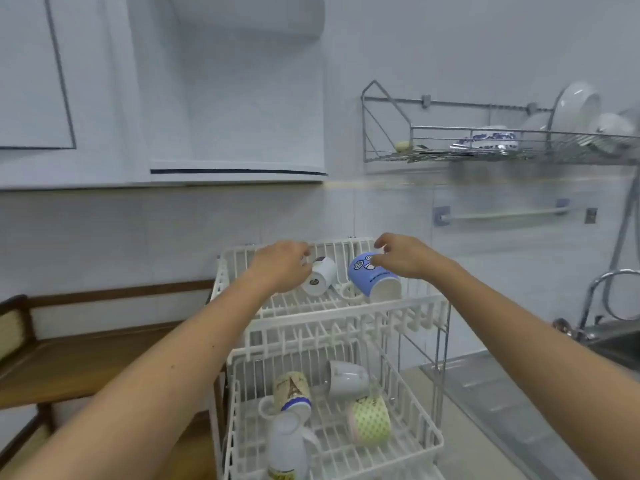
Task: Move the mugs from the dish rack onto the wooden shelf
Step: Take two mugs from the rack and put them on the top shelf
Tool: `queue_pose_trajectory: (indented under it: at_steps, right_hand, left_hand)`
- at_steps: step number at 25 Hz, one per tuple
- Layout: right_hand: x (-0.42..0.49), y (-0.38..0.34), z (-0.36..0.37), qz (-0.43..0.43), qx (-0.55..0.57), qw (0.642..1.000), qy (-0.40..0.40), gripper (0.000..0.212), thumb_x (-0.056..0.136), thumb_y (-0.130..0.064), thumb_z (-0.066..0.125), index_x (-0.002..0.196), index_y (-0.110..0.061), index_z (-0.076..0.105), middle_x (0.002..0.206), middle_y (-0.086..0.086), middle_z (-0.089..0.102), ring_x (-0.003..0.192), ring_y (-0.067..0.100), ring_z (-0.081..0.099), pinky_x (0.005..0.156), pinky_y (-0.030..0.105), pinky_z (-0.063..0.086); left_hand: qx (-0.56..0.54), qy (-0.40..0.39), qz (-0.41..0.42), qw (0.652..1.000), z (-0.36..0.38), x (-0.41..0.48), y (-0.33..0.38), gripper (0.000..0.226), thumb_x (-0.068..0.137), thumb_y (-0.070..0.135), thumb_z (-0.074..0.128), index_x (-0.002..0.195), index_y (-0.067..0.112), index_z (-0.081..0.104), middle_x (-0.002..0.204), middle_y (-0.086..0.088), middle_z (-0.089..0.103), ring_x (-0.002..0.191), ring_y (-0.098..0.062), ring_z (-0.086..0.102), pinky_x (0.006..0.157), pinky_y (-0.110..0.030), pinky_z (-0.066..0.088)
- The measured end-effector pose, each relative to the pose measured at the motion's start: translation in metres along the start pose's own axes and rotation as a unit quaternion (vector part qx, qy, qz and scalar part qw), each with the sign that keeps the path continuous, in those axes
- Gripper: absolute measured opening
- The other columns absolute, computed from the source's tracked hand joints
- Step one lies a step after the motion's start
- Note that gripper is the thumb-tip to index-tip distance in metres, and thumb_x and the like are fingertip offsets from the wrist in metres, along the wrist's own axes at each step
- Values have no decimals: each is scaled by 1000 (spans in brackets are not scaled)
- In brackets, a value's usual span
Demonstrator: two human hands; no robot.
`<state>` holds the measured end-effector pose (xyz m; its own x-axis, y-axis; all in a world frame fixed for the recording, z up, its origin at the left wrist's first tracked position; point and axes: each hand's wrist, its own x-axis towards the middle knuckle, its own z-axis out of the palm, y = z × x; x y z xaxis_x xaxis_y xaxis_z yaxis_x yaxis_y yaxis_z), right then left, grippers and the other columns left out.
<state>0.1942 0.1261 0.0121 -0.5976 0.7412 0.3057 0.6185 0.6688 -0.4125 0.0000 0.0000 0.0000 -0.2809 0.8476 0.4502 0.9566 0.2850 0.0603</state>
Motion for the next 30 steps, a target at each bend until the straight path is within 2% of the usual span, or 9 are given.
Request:
queue_pose_trajectory:
  at_steps: [5,9,13,16,20,23,26,28,30]
  right_hand:
    - [43,16,18,65,-60,991,-101,51,89,-44,53,124,-7,46,125,13,55,90,25,48,63,30,37]
    - [69,25,28,114,-31,983,-140,78,75,-66,59,129,-11,44,116,12,57,87,27,55,69,36,43]
    - [91,33,32,186,72,951,-235,92,55,-66,76,122,-14,40,96,19,62,79,38,68,68,50,58]
    - [95,39,38,168,90,956,-224,96,48,-65,78,120,-14,40,99,20,63,76,39,70,61,52,59]
    - [94,40,42,158,114,960,-200,91,49,-63,79,116,-12,45,94,19,65,69,36,70,53,47,58]
    - [87,38,42,138,125,967,-176,87,52,-61,78,115,-11,45,95,16,63,69,34,69,54,42,58]
    - [76,35,35,97,160,972,-141,82,56,-57,77,117,-16,41,100,11,60,72,30,65,52,35,52]
    - [70,27,25,60,198,971,-117,76,59,-55,78,114,-14,44,97,9,58,72,28,61,54,32,47]
    - [63,14,11,14,234,968,-93,68,59,-55,78,107,-16,49,88,6,56,70,27,59,56,33,45]
  left_hand:
    - [52,-99,-68,991,35,41,9,46,91,39,46,131,15,47,134,-9,54,117,-30,53,87,-37,43]
    - [68,-152,-75,983,54,70,12,47,93,45,41,127,12,48,125,-13,59,108,-31,56,81,-35,43]
    - [49,-204,-113,971,67,101,15,51,93,48,41,122,9,53,119,-13,62,102,-29,56,80,-32,41]
    - [5,-230,-161,960,74,109,19,57,91,51,42,130,10,47,128,-12,56,113,-30,54,86,-33,42]
    - [-29,-241,-159,957,70,107,19,47,92,44,44,124,10,50,124,-13,58,106,-32,58,73,-31,42]
    - [-141,-239,-199,940,61,98,12,42,93,41,48,122,10,50,108,-14,61,85,-29,59,65,-31,46]
    - [-318,-185,-239,899,41,77,0,38,94,35,53,119,8,49,98,-14,63,75,-27,61,56,-28,50]
    - [-435,-132,-241,857,20,56,-10,41,94,29,55,122,0,47,103,-18,64,82,-30,65,59,-34,55]
    - [-542,-77,-228,805,-4,29,-22,44,93,23,58,126,-2,44,116,-20,62,100,-31,65,77,-46,56]
